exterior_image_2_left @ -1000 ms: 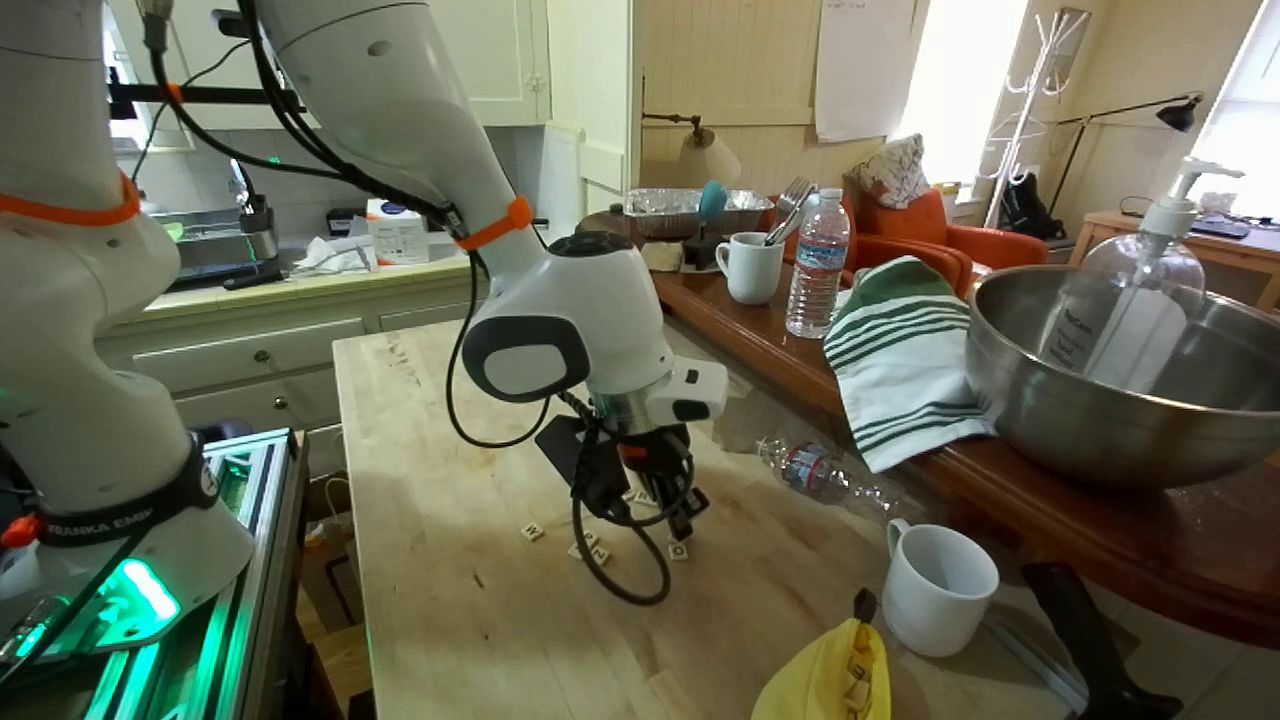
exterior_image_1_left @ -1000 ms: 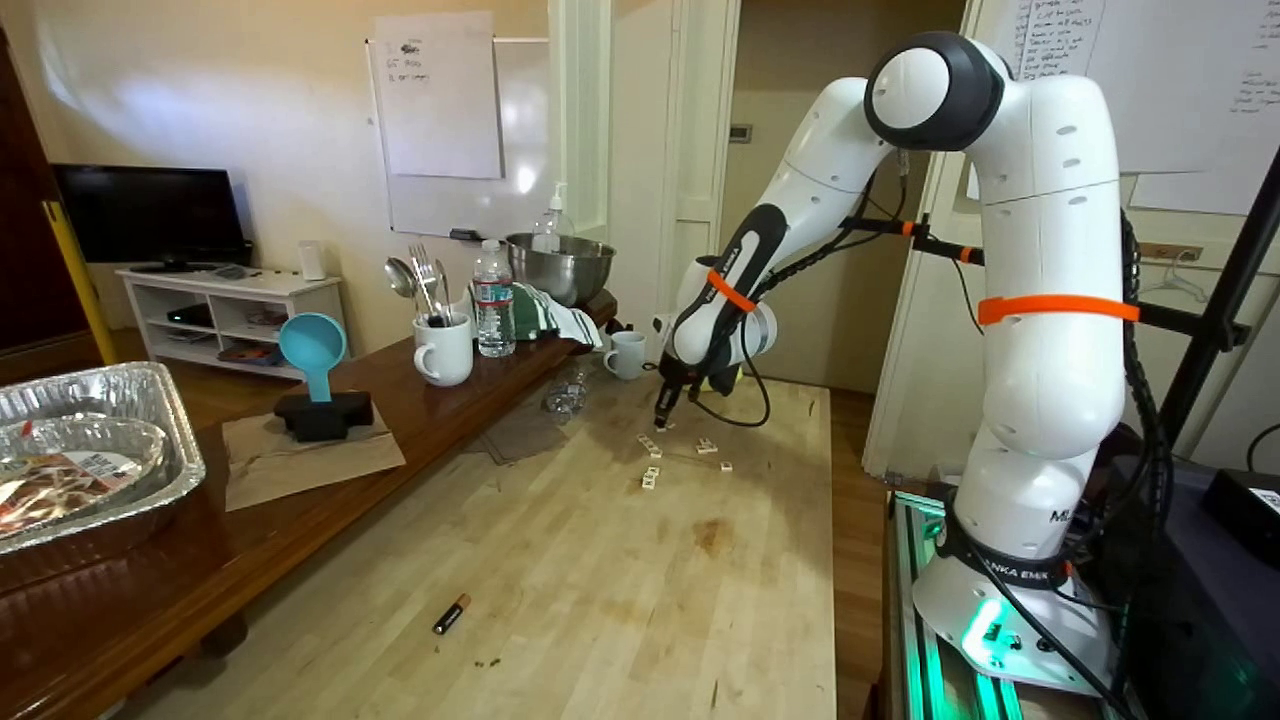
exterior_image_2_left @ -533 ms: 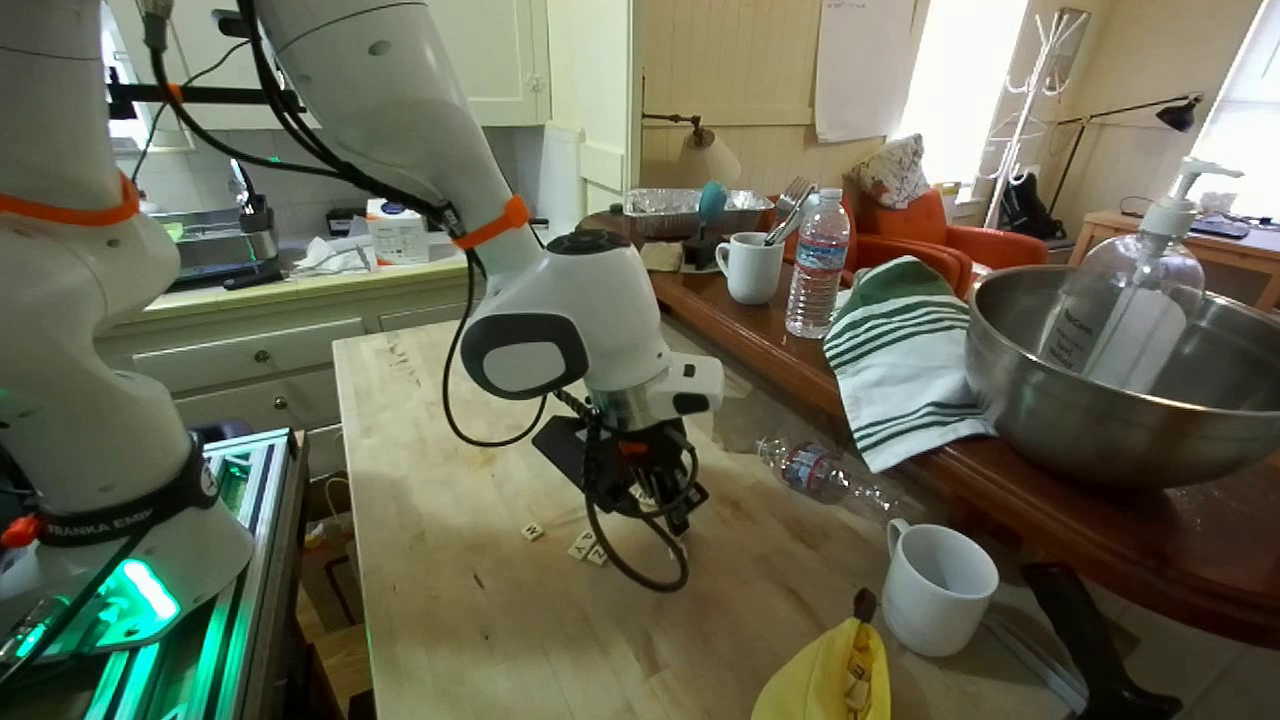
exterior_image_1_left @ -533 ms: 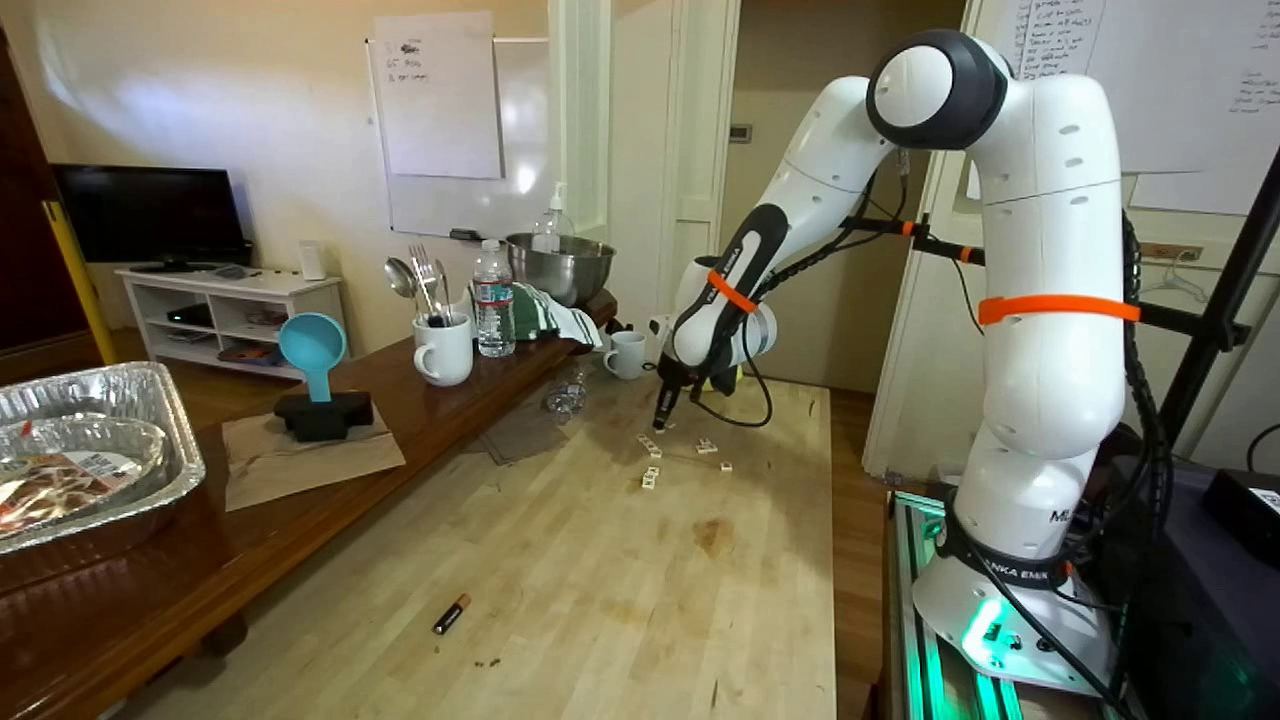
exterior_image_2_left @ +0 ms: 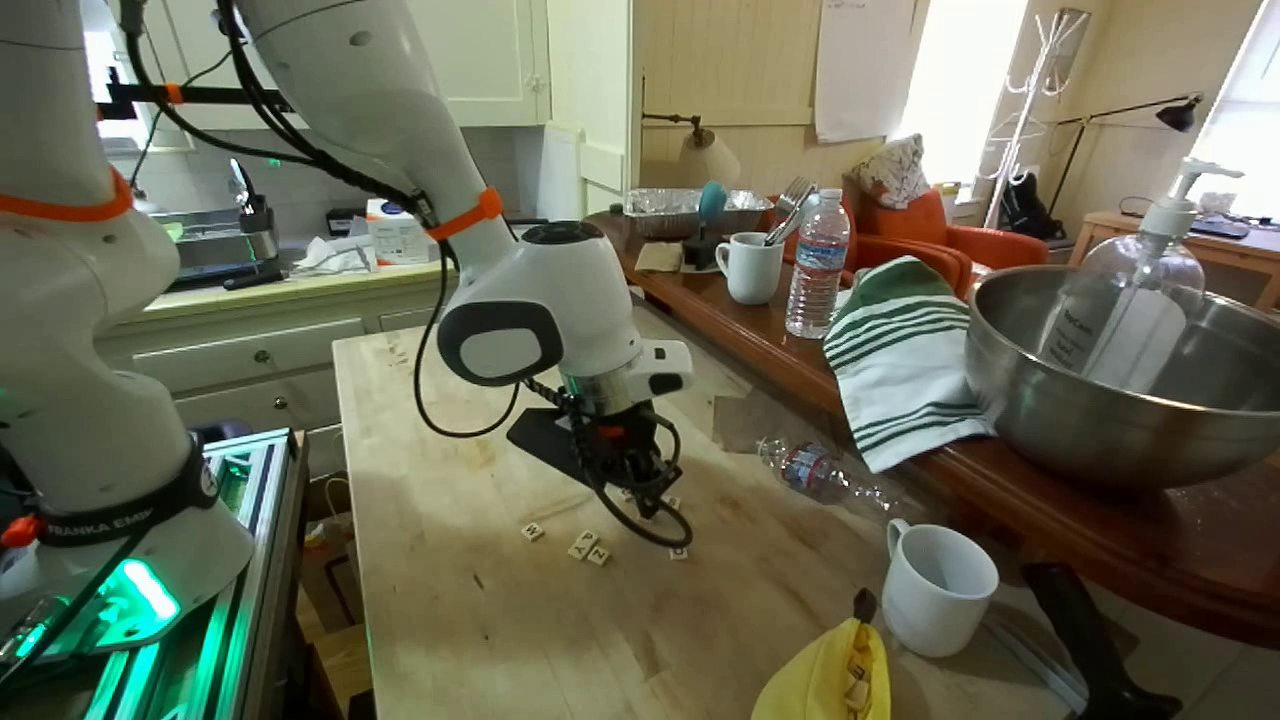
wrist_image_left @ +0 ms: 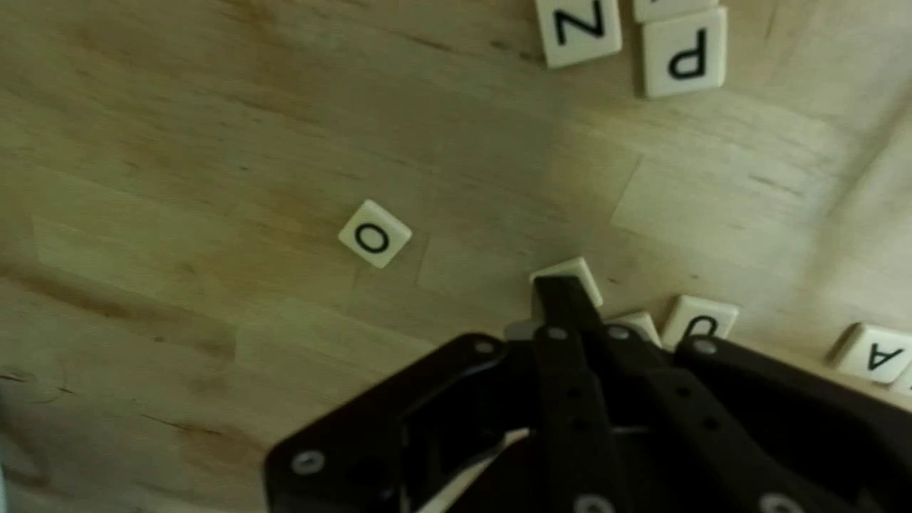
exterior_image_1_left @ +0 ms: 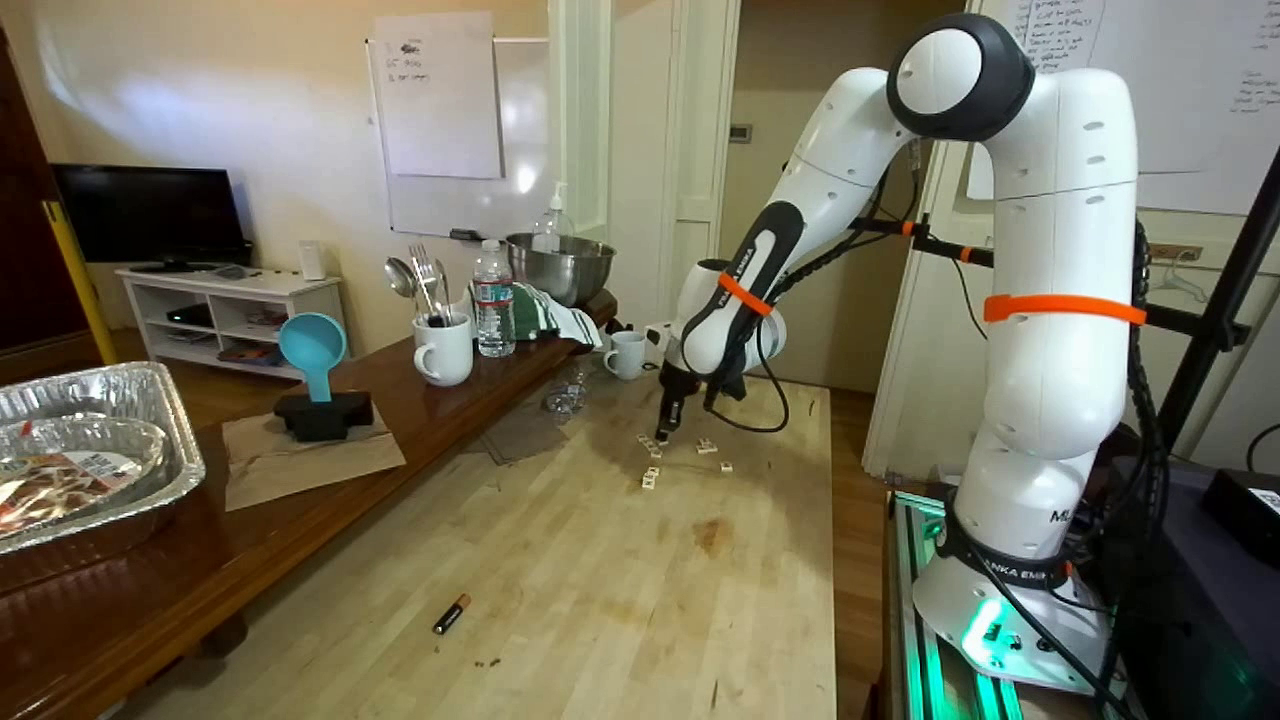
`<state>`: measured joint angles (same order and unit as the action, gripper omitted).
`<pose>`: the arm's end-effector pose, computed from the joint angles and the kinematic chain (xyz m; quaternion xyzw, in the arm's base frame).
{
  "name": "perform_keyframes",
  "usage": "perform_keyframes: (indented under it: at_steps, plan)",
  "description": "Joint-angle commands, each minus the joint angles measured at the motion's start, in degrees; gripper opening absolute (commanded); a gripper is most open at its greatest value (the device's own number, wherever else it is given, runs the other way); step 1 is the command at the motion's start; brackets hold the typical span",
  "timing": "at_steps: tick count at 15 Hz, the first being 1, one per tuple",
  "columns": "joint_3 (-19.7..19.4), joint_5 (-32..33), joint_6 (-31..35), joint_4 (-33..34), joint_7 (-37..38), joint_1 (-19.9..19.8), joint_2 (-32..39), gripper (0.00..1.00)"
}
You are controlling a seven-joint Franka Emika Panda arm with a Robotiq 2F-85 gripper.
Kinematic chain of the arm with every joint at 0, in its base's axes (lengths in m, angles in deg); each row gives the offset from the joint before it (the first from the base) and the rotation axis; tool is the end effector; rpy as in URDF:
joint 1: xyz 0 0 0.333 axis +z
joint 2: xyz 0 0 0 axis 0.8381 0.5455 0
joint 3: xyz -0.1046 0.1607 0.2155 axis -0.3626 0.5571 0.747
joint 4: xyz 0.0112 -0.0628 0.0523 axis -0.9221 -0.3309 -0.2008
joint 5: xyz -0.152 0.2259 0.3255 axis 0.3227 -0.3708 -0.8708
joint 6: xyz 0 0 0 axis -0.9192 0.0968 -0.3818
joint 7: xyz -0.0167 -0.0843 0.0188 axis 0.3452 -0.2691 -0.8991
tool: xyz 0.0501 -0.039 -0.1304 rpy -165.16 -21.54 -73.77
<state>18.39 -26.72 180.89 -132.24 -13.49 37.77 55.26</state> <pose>0.4739 -0.1565 0.1198 0.9707 0.1971 0.1201 0.0672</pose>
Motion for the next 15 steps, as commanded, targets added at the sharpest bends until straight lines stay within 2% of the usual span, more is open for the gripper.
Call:
perform_keyframes:
  at_steps: [1,6,15]
  plan:
    - [-1.07,4.07,-0.31,-4.56,-3.28,0.61,0.22,0.0]
    - [1.25,4.95,-0.07,-7.54,-7.79,-0.26,-2.08,0.0]
    - [0.68,9.5,0.79,-9.3,-8.68,2.35,-3.26,0.0]
